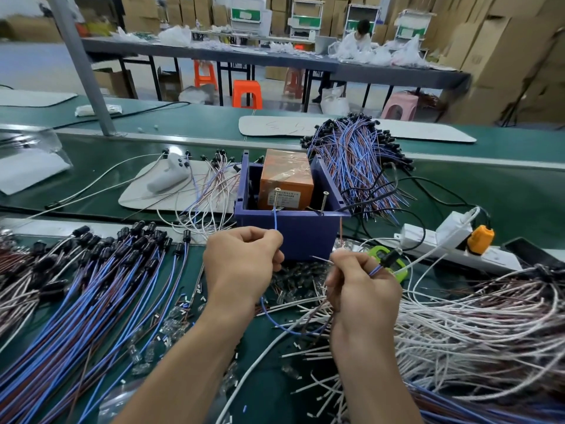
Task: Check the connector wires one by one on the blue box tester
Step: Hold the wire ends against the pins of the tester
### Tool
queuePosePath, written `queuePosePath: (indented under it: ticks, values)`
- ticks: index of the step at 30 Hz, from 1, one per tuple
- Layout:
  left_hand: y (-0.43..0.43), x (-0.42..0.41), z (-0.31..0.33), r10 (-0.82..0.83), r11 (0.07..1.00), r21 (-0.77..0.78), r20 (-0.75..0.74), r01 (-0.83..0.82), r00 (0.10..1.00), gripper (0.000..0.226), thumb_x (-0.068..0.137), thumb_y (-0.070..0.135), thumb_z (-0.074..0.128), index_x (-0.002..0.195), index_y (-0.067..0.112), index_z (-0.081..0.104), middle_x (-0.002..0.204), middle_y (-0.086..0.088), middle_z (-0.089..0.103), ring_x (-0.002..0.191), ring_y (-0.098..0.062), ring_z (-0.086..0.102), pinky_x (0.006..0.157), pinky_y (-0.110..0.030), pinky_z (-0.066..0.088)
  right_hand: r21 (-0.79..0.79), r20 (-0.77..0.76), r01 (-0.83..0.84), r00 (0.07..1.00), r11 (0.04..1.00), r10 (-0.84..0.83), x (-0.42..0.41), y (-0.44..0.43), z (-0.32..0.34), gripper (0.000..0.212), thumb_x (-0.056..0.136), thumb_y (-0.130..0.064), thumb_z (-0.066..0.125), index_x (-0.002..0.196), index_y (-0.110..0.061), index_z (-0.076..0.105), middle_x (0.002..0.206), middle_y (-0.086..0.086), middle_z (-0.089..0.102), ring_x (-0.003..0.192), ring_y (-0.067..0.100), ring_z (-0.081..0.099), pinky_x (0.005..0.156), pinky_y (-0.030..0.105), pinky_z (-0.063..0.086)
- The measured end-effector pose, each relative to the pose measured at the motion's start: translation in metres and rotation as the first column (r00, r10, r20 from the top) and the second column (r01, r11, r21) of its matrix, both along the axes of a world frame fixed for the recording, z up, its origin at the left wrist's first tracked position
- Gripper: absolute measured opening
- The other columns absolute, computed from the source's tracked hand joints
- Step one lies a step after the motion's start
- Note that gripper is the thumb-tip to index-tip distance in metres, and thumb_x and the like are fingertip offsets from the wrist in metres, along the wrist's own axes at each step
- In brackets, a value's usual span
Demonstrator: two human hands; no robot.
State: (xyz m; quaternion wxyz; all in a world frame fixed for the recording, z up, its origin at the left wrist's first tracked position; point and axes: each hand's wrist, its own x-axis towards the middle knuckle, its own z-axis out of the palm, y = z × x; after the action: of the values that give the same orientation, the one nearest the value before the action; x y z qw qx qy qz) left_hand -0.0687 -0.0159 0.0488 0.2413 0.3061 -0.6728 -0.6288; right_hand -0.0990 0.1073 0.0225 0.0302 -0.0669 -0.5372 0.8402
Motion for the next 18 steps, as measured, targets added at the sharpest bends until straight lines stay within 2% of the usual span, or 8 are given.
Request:
queuePosePath:
  ticks: [4,8,13,18]
  values:
    - [-0.003,0.0,0.002,-0.002,1.0,0.005,-0.005,0.002,1.0,0.024,0.08,0.014,0.074,0.059,0.027,0.077,0.056,-0.003,0.071,0.043,-0.012,0.062,0.041,-0.018,0.043,0.044,-0.012,0.03,0.999,0.999,-0.029,-0.004,-0.001,0.003,0.03,0.088,0.002,0.066,0.063,-0.009,0.056,0.045,0.003,0.045,0.039,0.014,0.035,0.04,0.023,0.029]
    - [-0.003,0.001,0.004,-0.005,1.0,-0.005,0.0,0.005,1.0,0.026,0.08,0.015,0.074,0.06,0.03,0.076,0.056,-0.001,0.071,0.044,-0.011,0.063,0.047,-0.021,0.047,0.076,-0.004,0.029,1.0,0.997,-0.029,-0.005,-0.002,0.005,0.031,0.089,0.003,0.066,0.061,-0.01,0.057,0.045,0.001,0.043,0.039,0.013,0.032,0.039,0.023,0.026]
    - [-0.003,0.001,0.005,-0.014,1.0,-0.015,0.004,0.014,1.0,0.026,0.081,0.016,0.074,0.06,0.031,0.077,0.055,-0.002,0.071,0.043,-0.01,0.062,0.053,-0.027,0.053,0.138,-0.038,0.05,0.998,0.989,-0.045,-0.01,-0.007,0.007,0.039,0.086,-0.002,0.068,0.052,-0.017,0.061,0.045,-0.001,0.044,0.04,0.013,0.032,0.041,0.024,0.026]
    - [-0.004,0.001,0.003,-0.024,1.0,-0.018,0.006,0.024,1.0,0.024,0.08,0.016,0.074,0.06,0.028,0.077,0.056,-0.002,0.071,0.044,-0.01,0.062,0.055,-0.028,0.055,0.214,-0.065,0.069,0.996,0.974,-0.056,-0.015,-0.013,0.008,0.033,0.084,-0.007,0.071,0.054,-0.021,0.065,0.046,-0.002,0.044,0.043,0.015,0.033,0.044,0.027,0.026]
